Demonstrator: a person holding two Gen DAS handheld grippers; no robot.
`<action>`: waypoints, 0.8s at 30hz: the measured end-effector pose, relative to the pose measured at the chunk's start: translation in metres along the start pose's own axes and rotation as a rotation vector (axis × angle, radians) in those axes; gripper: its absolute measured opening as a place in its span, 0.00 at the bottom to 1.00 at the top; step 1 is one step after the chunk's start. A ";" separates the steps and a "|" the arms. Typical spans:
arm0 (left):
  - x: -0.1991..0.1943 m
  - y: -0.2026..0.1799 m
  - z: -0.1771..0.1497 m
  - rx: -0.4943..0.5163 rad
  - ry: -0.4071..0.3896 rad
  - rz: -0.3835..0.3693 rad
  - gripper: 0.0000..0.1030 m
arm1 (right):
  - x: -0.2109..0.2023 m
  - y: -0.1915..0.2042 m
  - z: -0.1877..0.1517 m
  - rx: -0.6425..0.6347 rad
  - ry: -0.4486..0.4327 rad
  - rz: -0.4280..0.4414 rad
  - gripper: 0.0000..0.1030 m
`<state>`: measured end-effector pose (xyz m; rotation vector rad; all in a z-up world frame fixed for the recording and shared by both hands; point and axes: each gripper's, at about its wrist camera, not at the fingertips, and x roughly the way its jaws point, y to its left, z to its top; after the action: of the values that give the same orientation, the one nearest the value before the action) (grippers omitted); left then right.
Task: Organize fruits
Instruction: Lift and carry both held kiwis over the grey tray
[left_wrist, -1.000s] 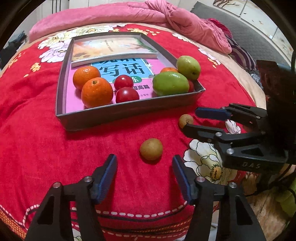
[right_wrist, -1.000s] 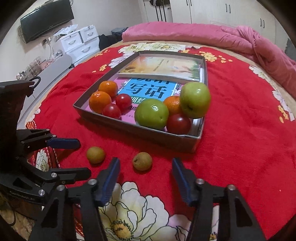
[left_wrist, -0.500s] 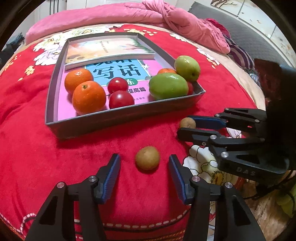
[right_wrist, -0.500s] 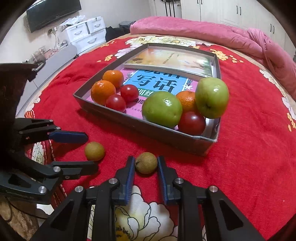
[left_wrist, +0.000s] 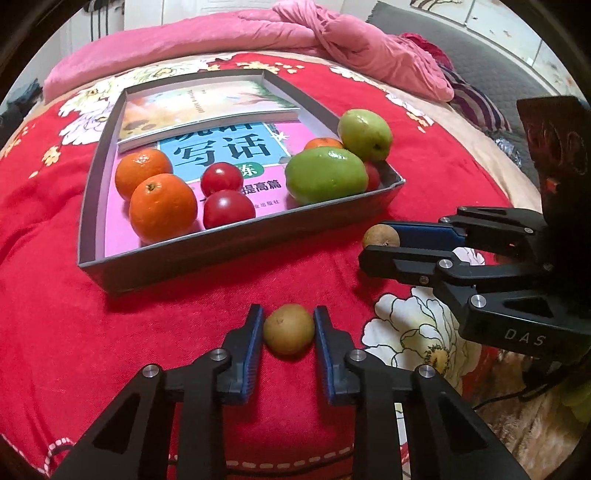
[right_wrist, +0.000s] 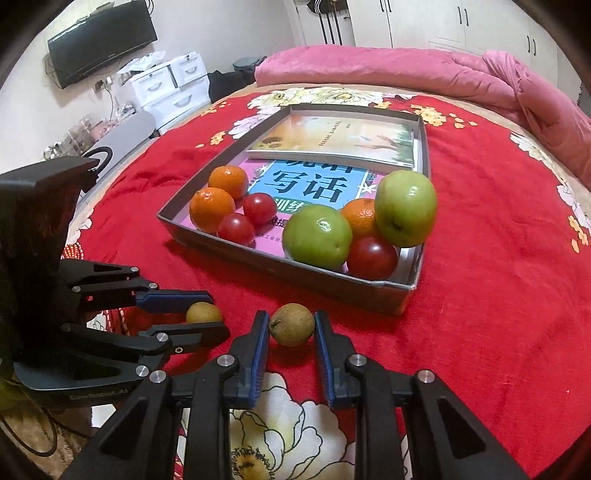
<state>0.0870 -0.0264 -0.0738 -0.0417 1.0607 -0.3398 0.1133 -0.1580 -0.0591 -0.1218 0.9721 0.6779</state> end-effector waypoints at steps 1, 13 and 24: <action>-0.002 0.001 -0.001 -0.005 -0.001 -0.003 0.27 | -0.001 0.000 0.000 0.000 -0.003 0.002 0.24; -0.040 0.023 0.005 -0.094 -0.088 -0.009 0.27 | -0.014 0.006 0.003 -0.013 -0.063 0.034 0.24; -0.072 0.057 0.018 -0.135 -0.210 0.100 0.27 | -0.025 0.013 0.007 -0.031 -0.121 0.043 0.24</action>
<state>0.0848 0.0462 -0.0151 -0.1419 0.8726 -0.1685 0.1017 -0.1564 -0.0327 -0.0863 0.8506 0.7313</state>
